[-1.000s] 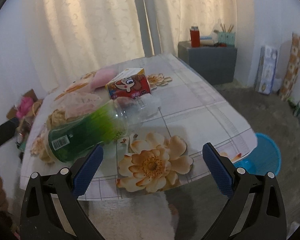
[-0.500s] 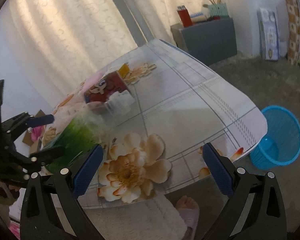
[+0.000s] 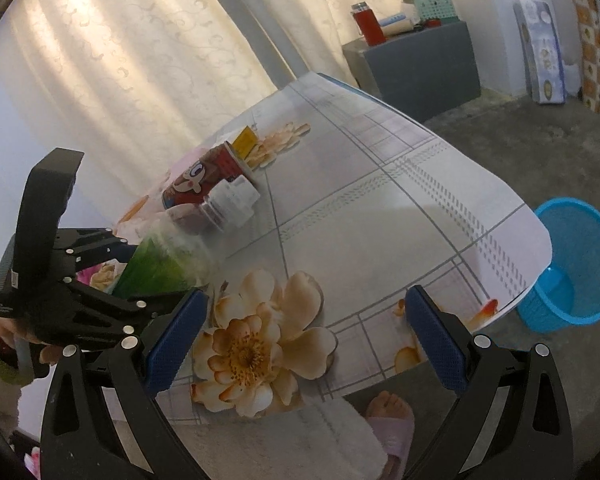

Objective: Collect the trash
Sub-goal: 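Reach the left tool to the green bottle and close on it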

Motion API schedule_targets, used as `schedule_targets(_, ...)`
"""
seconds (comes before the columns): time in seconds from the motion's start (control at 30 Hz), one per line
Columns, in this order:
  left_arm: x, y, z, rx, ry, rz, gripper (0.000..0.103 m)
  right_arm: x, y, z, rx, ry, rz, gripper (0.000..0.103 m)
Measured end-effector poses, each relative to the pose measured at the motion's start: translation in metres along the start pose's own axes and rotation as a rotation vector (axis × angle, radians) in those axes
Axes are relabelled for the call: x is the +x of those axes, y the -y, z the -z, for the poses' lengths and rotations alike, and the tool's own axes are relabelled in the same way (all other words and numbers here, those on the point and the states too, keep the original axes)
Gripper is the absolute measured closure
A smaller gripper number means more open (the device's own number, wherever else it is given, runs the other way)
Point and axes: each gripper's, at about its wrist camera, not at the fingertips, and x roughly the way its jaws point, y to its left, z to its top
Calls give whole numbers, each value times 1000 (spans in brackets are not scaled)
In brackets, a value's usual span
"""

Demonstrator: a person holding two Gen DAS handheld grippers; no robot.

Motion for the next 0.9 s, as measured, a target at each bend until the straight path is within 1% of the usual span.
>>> schedule_targets(0.17, -4, -4, 3, -21, 0, 21, 41, 0, 1, 0, -1, 1, -1, 8)
schedule_targets(0.27, -9, -3, 6, -44, 15, 33, 41, -1, 1, 0, 1, 0, 2, 8)
schedule_targets(0.47, -24, -6, 18, -155, 59, 110, 42, -13, -2, -3, -5, 23, 23, 8)
schedule_targets(0.53, -32, -9, 26, -232, 86, 158, 42, -19, -2, -3, -4, 34, 28, 8)
schedule_targets(0.6, -40, -12, 36, -317, 127, 207, 42, -25, 0, -5, -1, 45, 32, 8)
schedule_targets(0.77, -64, -17, 75, -554, 289, 346, 42, -36, 3, -8, 7, 49, 38, 8)
schedule_targets(0.8, -72, -17, 88, -604, 333, 364, 42, -39, 3, -10, 13, 48, 36, 8)
schedule_targets(0.9, -97, -23, 118, -696, 445, 382, 42, -42, 0, -14, 33, 46, 12, 8)
